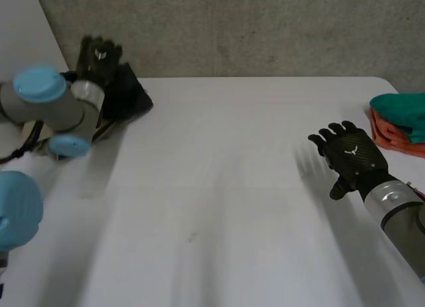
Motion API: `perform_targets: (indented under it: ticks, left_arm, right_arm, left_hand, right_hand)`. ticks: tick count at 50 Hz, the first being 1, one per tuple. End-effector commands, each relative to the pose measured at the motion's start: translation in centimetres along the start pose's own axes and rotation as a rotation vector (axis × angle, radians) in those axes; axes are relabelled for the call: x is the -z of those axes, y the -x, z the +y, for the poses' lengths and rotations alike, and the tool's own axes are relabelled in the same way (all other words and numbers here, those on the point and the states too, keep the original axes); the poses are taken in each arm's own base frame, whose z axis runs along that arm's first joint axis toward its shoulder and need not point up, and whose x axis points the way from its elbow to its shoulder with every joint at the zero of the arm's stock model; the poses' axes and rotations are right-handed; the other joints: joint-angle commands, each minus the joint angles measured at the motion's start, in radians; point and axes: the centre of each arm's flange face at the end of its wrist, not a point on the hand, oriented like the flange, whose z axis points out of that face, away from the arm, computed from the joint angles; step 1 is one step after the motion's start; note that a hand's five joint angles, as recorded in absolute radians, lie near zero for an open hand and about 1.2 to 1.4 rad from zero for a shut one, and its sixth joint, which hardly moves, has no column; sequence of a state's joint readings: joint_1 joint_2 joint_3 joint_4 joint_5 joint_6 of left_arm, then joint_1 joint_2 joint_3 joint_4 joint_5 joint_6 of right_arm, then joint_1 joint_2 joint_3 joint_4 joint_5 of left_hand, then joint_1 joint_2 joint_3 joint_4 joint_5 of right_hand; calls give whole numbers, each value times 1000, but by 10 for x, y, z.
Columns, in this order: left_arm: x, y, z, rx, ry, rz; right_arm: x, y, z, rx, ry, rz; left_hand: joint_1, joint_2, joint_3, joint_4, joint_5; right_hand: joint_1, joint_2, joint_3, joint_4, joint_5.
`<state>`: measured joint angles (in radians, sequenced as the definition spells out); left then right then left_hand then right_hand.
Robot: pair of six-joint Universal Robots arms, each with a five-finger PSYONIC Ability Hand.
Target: Fold the laundry.
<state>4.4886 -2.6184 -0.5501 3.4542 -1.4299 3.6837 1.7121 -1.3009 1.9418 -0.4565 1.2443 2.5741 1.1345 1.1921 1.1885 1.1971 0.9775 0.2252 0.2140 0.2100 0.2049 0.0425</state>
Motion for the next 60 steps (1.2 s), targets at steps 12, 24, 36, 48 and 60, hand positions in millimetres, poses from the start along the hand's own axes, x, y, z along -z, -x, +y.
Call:
perform_targets:
  ticks: [12,24,36,48,60]
  left_arm:
    - [106,-55,-274,492,-376,257]
    - [184,-217,-202,492,-87,628]
    - [155,-129,-220,457,-77,455]
    - [113,-62,-128,330,88,333]
    - [82,-93,-27,85,92,522]
  right_arm:
    - [6,-21,-24,14,-72,74]
    - [5,-72,-27,-113,-39,321]
    - [14,-60,-25,-171,47,244]
    - [46,4,-34,-232,215,-76]
    - [71,64,-35,-153,191,-160]
  left_hand:
    - [262,204,208,199,244]
    - [-232,-289,-286,-294,-249]
    - [-827,-885,-881,-890,-845]
    - [-818,-876,-872,-881,-836]
    - [-842,-899,-896,-904,-859]
  right_hand:
    - [-51,-40,-35,-30,-43]
    - [-51,-40,-35,-30,-43]
    - [-51,-40,-35,-30,-43]
    - [-51,-40,-35,-30,-43]
    - [-51,-40,-35,-30,-43]
